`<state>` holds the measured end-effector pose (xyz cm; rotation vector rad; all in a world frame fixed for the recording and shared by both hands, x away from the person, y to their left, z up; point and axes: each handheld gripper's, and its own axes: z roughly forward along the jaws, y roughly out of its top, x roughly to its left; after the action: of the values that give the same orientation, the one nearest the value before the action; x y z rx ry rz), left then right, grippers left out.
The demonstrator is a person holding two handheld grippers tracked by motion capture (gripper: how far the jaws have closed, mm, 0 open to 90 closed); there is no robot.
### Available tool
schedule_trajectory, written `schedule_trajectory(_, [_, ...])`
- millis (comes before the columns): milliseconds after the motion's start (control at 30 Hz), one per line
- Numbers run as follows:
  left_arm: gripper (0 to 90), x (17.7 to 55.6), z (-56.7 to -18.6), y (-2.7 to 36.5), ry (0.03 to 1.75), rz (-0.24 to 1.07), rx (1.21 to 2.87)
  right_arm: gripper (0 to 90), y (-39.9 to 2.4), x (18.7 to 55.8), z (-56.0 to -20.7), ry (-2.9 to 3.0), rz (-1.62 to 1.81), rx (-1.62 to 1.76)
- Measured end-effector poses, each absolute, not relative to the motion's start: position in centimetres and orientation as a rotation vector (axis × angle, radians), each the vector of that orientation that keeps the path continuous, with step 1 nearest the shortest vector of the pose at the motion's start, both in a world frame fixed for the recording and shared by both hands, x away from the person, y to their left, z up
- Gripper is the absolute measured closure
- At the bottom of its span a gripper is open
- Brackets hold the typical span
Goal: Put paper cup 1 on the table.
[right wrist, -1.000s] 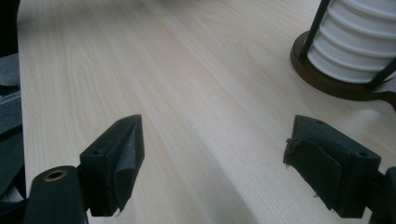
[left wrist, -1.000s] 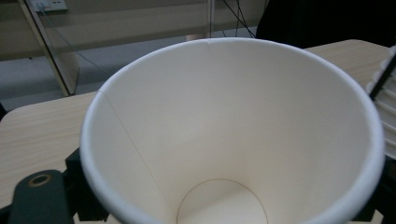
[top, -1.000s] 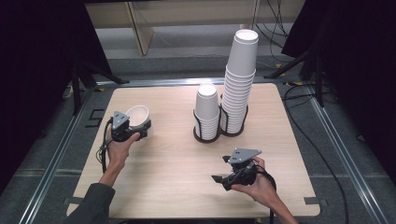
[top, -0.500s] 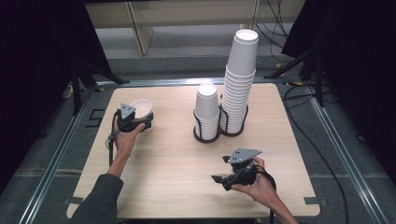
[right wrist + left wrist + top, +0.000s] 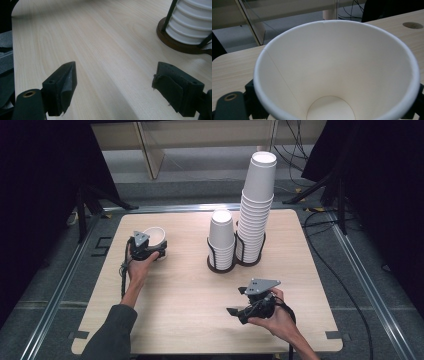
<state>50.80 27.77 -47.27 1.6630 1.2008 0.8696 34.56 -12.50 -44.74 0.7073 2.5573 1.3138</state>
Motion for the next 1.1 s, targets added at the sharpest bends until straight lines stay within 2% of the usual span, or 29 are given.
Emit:
schedule_trajectory(300, [10.4,50.4,-48.0,27.8,1.197,0.838,1.657,19.0,-12.6,34.5,-44.7,2.559,1.317,0.716])
schedule_trajectory(700, [14.4,49.2,-48.9,28.8,1.231,0.743,1.686,19.0,-12.5,34.5,-44.7,2.561,1.303,0.707])
schedule_trajectory(1100, [14.5,45.9,-48.5,29.9,1.206,0.728,1.714,19.1,-13.2,34.7,-44.3,2.507,1.33,0.755])
